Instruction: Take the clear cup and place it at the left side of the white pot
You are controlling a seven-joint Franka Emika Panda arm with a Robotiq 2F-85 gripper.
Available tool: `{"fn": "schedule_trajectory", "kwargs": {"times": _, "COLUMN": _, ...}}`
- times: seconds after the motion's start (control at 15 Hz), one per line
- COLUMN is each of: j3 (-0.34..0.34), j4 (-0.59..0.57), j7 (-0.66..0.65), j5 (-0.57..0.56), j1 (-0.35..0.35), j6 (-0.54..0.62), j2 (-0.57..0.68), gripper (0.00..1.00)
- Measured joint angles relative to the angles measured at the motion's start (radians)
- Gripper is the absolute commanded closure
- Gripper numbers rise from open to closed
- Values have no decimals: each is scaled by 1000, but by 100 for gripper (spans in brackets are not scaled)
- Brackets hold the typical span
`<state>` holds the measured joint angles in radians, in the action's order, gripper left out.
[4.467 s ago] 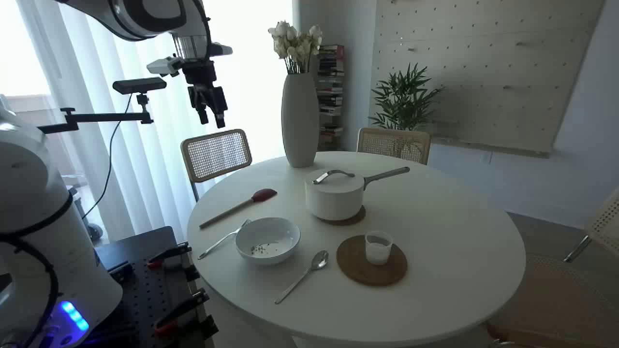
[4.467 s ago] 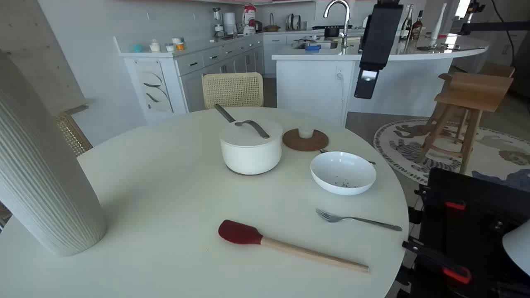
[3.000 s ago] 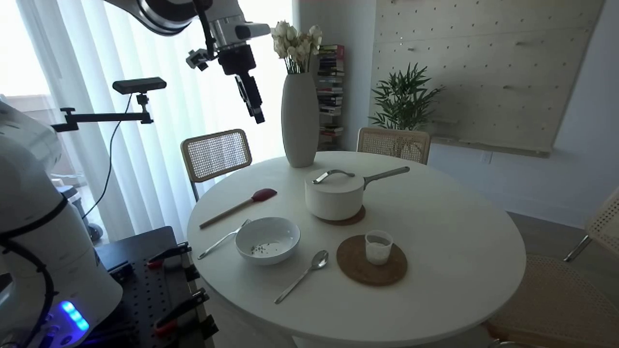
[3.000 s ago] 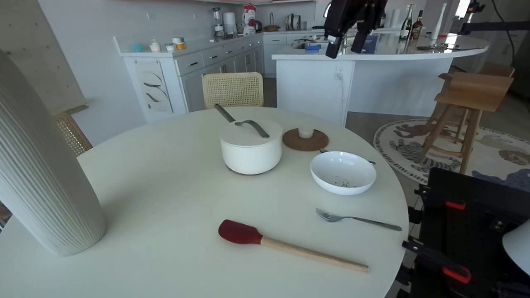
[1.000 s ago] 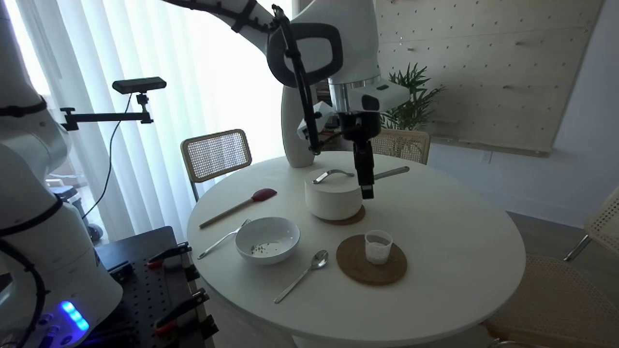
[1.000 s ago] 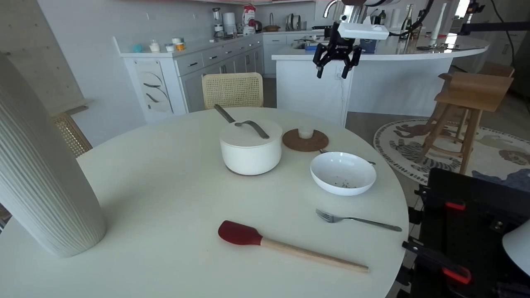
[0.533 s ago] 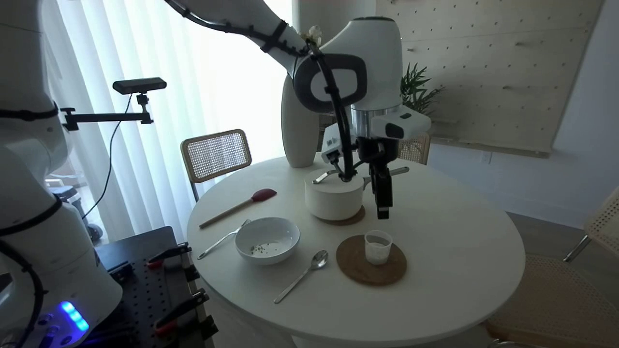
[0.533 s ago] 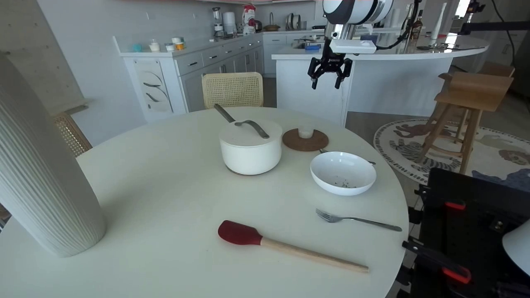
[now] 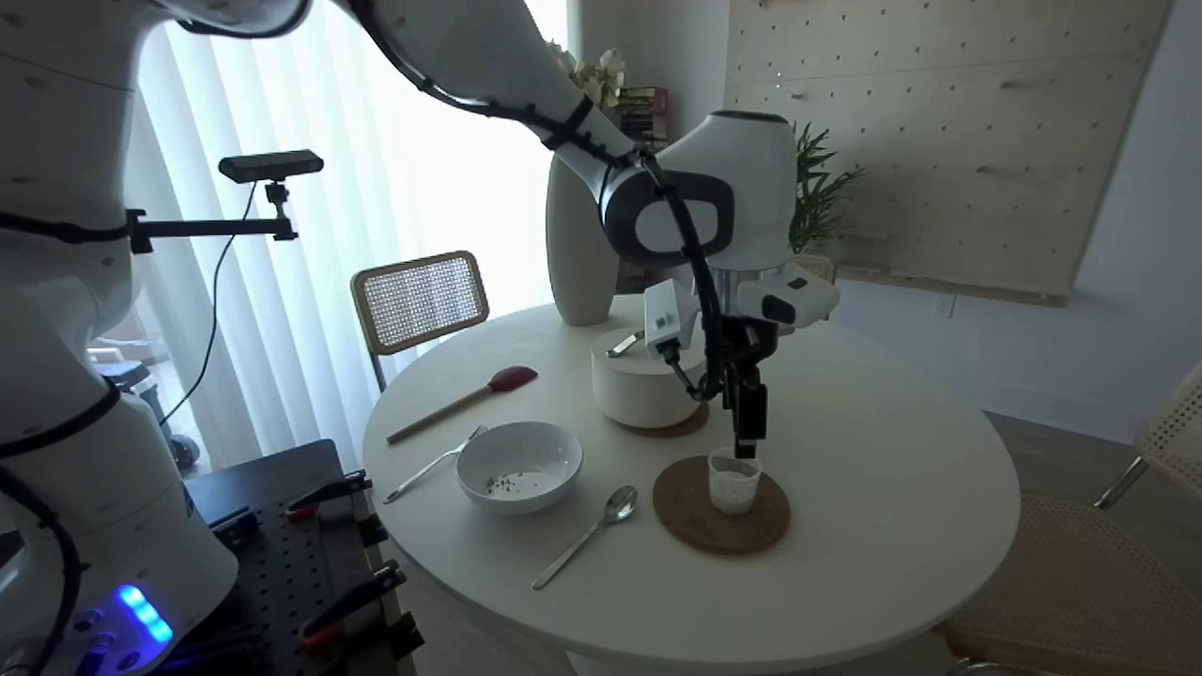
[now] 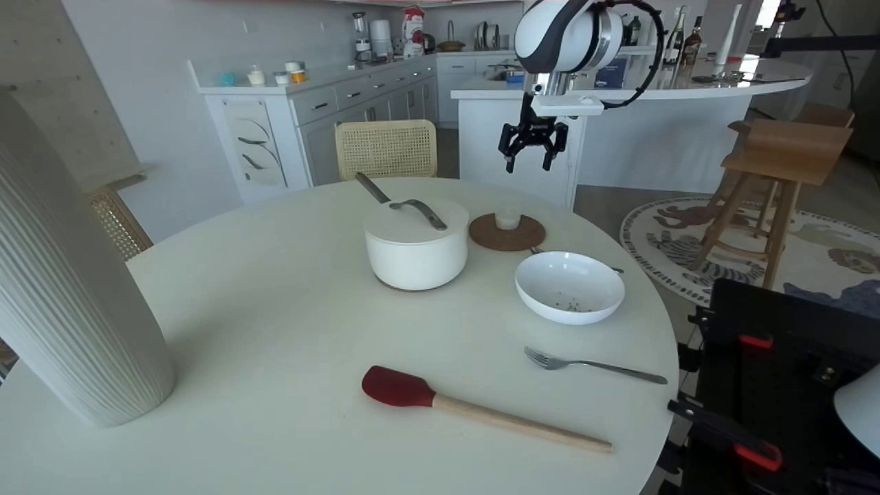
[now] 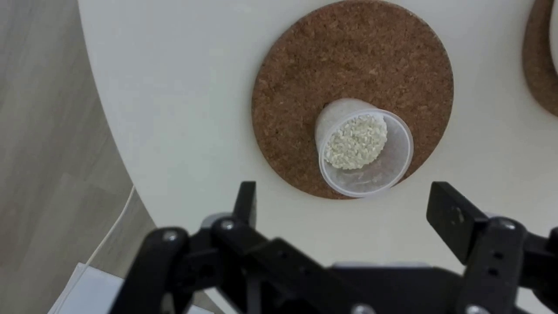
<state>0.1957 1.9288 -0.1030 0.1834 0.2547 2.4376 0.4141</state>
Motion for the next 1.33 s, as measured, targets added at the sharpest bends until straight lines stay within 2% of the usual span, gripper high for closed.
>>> {"fn": "schedule_trajectory", "kwargs": {"times": 1.13, "j3": -5, "j4": -45, "j7": 0, "j5": 0, "j1": 17, "j6": 0, "j2": 119, "gripper": 0}}
{"fn": "schedule_trajectory", "kwargs": {"times": 1.2, "j3": -5, "j4": -50, "j7": 0, "j5": 0, "j1": 17, "j6": 0, "j2": 124, "gripper": 1}}
{"fn": "schedule_trajectory", "kwargs": {"times": 1.33, "j3": -5, "j4": -58, "j7": -1, "j5": -1, "j1": 17, "j6": 0, "j2": 134, "gripper": 13}}
